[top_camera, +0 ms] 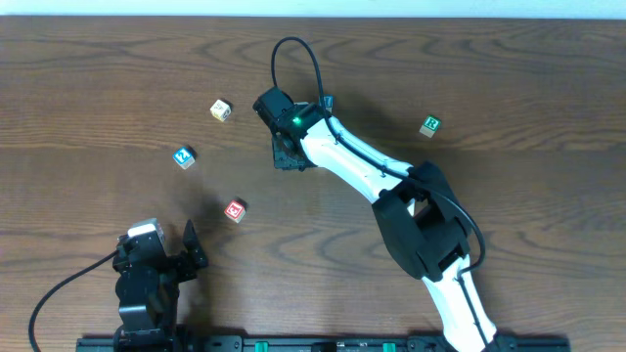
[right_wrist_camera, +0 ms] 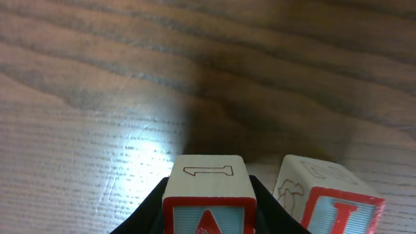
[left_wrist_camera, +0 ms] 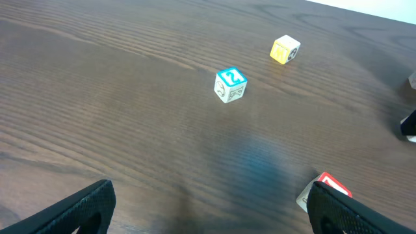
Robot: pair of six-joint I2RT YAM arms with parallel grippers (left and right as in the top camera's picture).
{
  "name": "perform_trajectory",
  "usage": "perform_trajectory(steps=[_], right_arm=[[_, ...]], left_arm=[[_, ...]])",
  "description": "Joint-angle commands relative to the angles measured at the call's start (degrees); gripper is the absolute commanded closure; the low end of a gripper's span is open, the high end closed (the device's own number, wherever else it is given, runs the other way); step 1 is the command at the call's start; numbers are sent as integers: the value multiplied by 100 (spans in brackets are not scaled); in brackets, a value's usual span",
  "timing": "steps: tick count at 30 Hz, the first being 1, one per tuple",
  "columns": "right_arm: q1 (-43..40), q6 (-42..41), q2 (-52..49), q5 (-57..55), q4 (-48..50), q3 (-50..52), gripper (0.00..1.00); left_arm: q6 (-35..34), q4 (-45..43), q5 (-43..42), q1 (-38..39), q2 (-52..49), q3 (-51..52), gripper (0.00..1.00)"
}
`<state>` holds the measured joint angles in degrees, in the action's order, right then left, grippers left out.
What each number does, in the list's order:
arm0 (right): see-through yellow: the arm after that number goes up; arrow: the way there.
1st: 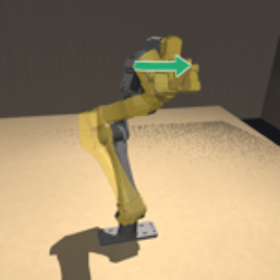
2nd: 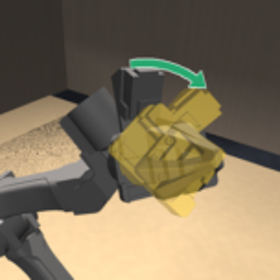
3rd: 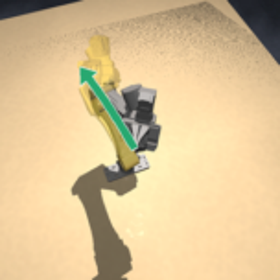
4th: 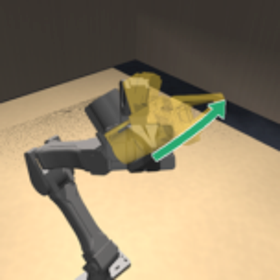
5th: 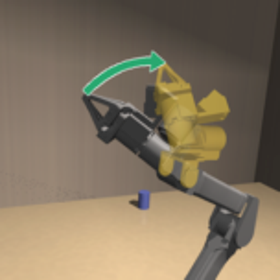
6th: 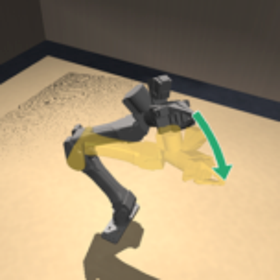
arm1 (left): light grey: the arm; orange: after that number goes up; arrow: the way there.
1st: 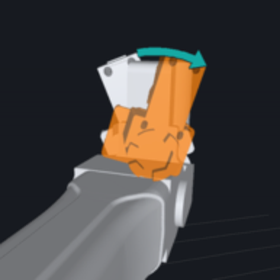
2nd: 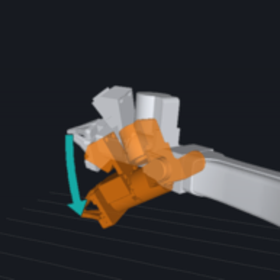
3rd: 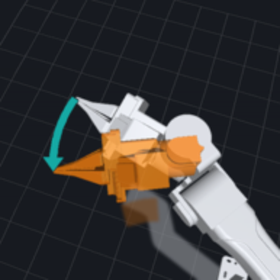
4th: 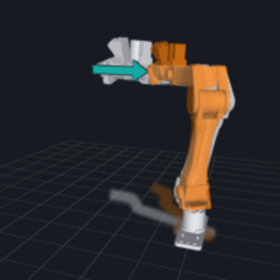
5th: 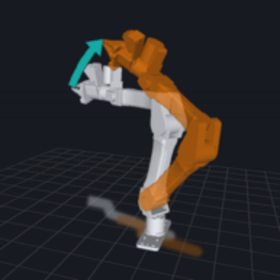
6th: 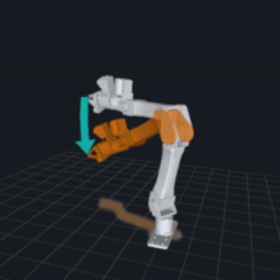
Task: Spell out Ai2
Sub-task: 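Carry the 'A' block left of the 'I' block and lower it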
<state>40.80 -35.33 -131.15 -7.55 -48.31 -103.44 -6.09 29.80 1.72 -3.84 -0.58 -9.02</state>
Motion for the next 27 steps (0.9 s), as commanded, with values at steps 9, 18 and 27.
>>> perform_trajectory(steps=[9, 18, 27], right_arm=[[44, -501, 11, -295, 118, -48, 99], [44, -621, -46, -219, 79, -46, 99], [44, -645, -133, 7, 81, -46, 99]], left_arm=[[55, -4, 17, 22, 33, 87, 5], [55, -4, 17, 22, 33, 87, 5], [55, -4, 17, 22, 33, 87, 5]])
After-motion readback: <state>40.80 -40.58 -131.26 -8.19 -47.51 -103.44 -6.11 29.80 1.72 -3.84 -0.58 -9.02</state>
